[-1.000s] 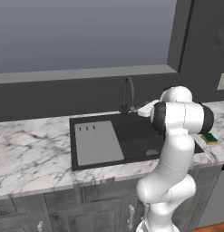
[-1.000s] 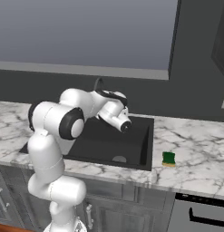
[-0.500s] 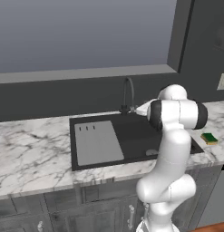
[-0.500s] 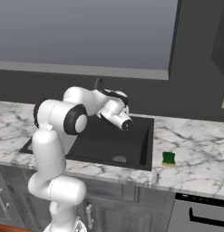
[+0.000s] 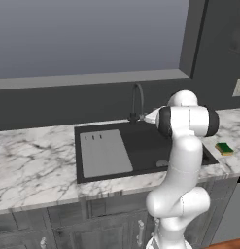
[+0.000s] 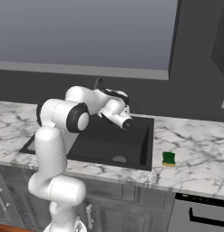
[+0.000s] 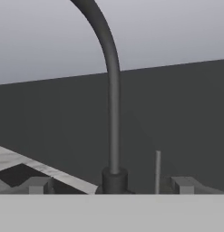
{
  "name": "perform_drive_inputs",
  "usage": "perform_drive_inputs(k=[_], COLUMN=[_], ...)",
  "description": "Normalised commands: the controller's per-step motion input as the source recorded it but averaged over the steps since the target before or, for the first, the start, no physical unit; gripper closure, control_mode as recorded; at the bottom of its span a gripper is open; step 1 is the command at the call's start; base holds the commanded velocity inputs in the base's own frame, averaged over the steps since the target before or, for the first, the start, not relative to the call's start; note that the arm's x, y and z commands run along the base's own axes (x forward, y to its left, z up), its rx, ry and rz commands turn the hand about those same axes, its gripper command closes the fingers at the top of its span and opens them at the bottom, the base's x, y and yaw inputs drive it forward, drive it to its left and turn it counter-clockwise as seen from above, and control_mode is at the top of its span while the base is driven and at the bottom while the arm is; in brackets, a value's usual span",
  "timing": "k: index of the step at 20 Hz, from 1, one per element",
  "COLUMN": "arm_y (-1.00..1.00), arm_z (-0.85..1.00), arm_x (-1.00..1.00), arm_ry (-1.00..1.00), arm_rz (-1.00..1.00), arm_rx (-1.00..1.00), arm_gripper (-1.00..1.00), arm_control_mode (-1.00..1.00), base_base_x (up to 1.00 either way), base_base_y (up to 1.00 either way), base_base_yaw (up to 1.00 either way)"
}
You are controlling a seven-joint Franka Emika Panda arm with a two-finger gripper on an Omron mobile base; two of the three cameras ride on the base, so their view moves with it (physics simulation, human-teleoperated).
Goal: Soak the sponge with water for a few seconds and then drop it inside the sink.
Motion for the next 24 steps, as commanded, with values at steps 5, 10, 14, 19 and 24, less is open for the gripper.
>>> perform_drive_inputs(k=[5, 10, 14, 19, 24], arm_y=[0.0, 0.0, 0.0, 0.0, 0.0], arm_z=[-0.06, -0.1, -0.13, -0.18, -0.03], arm_x=[0.08, 0.06, 0.07, 0.14, 0.17], arm_ry=[0.0, 0.0, 0.0, 0.0, 0.0], arm_rz=[0.0, 0.0, 0.0, 0.0, 0.0], arm_rx=[0.0, 0.0, 0.0, 0.0, 0.0], arm_gripper=[-1.0, -1.0, -1.0, -1.0, -1.0], arm_control_mode=[-1.0, -1.0, -1.0, -1.0, -1.0], base_base_x=[0.0, 0.0, 0.0, 0.0, 0.0], base_base_y=[0.0, 0.0, 0.0, 0.0, 0.0], base_base_yaw=[0.0, 0.0, 0.0, 0.0, 0.0])
